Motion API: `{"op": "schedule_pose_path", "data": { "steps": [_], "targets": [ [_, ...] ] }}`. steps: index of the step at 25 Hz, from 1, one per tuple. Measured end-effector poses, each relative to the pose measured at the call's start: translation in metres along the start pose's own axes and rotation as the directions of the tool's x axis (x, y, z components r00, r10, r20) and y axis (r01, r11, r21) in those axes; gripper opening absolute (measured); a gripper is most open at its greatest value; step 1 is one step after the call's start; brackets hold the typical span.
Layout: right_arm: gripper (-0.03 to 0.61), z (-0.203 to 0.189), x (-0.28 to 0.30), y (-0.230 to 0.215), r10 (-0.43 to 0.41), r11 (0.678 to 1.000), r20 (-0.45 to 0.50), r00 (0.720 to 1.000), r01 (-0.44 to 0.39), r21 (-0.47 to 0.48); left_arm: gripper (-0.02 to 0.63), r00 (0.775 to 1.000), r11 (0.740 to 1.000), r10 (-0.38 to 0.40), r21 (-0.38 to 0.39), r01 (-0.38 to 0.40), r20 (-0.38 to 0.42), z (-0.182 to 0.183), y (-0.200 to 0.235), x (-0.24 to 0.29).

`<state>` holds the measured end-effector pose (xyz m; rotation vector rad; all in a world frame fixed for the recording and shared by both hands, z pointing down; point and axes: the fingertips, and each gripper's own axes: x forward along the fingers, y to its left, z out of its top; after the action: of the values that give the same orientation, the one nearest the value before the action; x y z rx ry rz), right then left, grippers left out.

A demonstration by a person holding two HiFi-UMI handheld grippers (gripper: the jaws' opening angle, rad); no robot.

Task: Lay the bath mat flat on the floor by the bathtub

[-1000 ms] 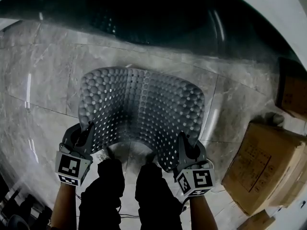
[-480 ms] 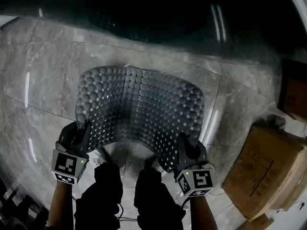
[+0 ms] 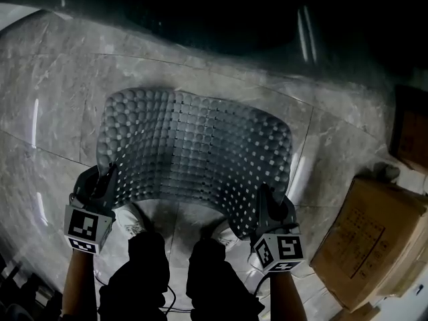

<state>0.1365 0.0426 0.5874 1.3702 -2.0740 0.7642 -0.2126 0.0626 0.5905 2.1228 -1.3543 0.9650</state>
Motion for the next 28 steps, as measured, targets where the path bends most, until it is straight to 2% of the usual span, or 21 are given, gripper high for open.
{"op": "schedule_pose_path", "data": {
  "steps": [6,24,28],
  "targets": [
    [0.049,-0.011,0.013,-0.004,-0.002,0.999,-0.003,1.0,0.002,-0.034,0.014,1.0,1.0,0.009,0.017,-0.009,-0.007,-0.014,0.009,0.012],
    [0.049,-0.065,0.055,-0.069,-0.077,0.991,-0.015,0.997,0.075,-0.108,0.015,0.996,0.996,0.09,0.017,-0.09,-0.018,-0.075,0.055,0.059],
    [0.049,-0.072,0.06,-0.08,-0.089,0.985,-0.018,0.996,0.085,-0.151,0.015,0.994,0.994,0.104,0.019,-0.103,-0.025,-0.083,0.065,0.066]
  ]
}}
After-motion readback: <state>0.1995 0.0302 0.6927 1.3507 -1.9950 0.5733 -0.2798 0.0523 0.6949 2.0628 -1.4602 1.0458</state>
